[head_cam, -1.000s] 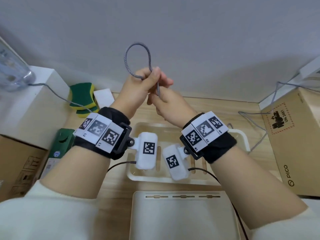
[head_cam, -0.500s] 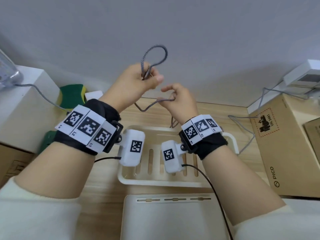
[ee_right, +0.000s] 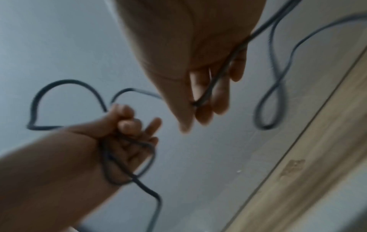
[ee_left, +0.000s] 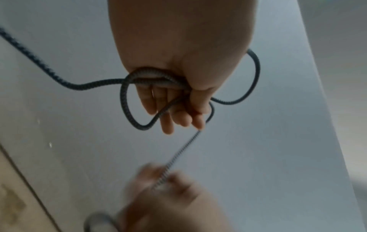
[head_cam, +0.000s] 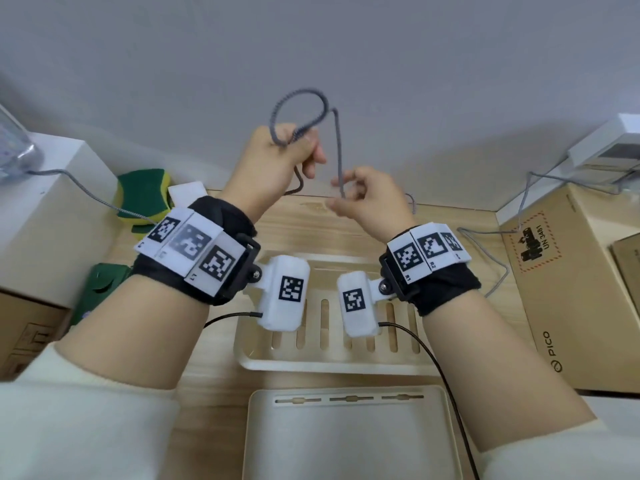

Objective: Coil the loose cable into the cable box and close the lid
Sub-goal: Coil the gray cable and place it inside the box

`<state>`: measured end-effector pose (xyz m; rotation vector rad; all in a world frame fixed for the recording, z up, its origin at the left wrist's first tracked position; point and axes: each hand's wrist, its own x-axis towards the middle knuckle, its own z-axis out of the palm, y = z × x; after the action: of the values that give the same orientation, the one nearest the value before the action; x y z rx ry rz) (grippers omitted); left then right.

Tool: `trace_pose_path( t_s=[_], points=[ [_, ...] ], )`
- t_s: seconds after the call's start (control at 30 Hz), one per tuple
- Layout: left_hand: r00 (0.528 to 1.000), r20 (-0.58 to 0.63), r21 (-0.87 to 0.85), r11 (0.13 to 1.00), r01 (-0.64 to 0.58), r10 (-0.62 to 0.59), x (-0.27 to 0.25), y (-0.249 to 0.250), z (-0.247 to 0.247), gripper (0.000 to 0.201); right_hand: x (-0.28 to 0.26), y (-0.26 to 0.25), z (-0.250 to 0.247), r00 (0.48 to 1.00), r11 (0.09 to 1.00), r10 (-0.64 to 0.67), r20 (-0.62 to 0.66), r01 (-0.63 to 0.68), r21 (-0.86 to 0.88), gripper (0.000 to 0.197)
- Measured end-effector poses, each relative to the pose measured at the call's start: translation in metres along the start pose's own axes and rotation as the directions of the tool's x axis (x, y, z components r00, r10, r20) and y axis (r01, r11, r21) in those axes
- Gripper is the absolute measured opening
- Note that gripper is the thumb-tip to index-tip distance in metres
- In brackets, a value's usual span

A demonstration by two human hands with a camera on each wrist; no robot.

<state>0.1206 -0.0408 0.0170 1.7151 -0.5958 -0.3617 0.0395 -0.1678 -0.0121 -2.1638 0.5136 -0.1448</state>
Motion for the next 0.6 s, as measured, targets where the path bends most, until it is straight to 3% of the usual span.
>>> trace_pose_path(
  t_s=[0.07, 0.13, 0.2, 0.27, 0.37, 0.53, 0.6],
  points=[
    [0.998, -0.027, -0.178, 0.982, 0.056, -0.062, 0.005, 0.001, -0.003, 0.032, -0.002, 0.009, 0.001, 0.998, 0.981, -0.001, 0.065, 0.014, -0.196, 0.006],
    [0.990, -0.028, -0.274, 0.954, 0.125, -0.137, 0.006, 0.004, -0.002, 0.026, -0.003, 0.012, 0.002, 0.999, 0.970, -0.035, 0.008, 0.036, -0.239, 0.016],
    [0.987, -0.034, -0.233, 0.961, 0.148, -0.160, 0.006, 0.001, 0.002, 0.017, -0.006, 0.002, 0.003, 0.993, 0.962, -0.115, -0.020, 0.107, -0.249, 0.018],
    [0.983, -0.010, -0.159, 0.970, 0.182, -0.185, 0.006, -0.002, 0.007, 0.023, -0.007, -0.008, 0.005, 0.976, 0.933, -0.217, -0.012, 0.204, -0.297, 0.017],
    [0.974, -0.005, -0.217, 0.951, 0.219, -0.226, 0.006, -0.005, 0.011, 0.029, -0.008, -0.016, 0.005, 0.955, 0.878, -0.295, -0.016, 0.265, -0.398, 0.021],
    [0.987, -0.040, -0.296, 0.946, 0.135, -0.153, 0.005, 0.001, 0.007, 0.028, -0.010, -0.004, 0.002, 0.971, 0.903, -0.238, 0.017, 0.228, -0.366, 0.021],
    [0.988, -0.019, -0.379, 0.915, 0.137, -0.156, 0.005, 0.004, 0.004, 0.024, -0.007, 0.009, -0.003, 0.984, 0.955, -0.164, -0.064, 0.142, -0.261, 0.020]
  ],
)
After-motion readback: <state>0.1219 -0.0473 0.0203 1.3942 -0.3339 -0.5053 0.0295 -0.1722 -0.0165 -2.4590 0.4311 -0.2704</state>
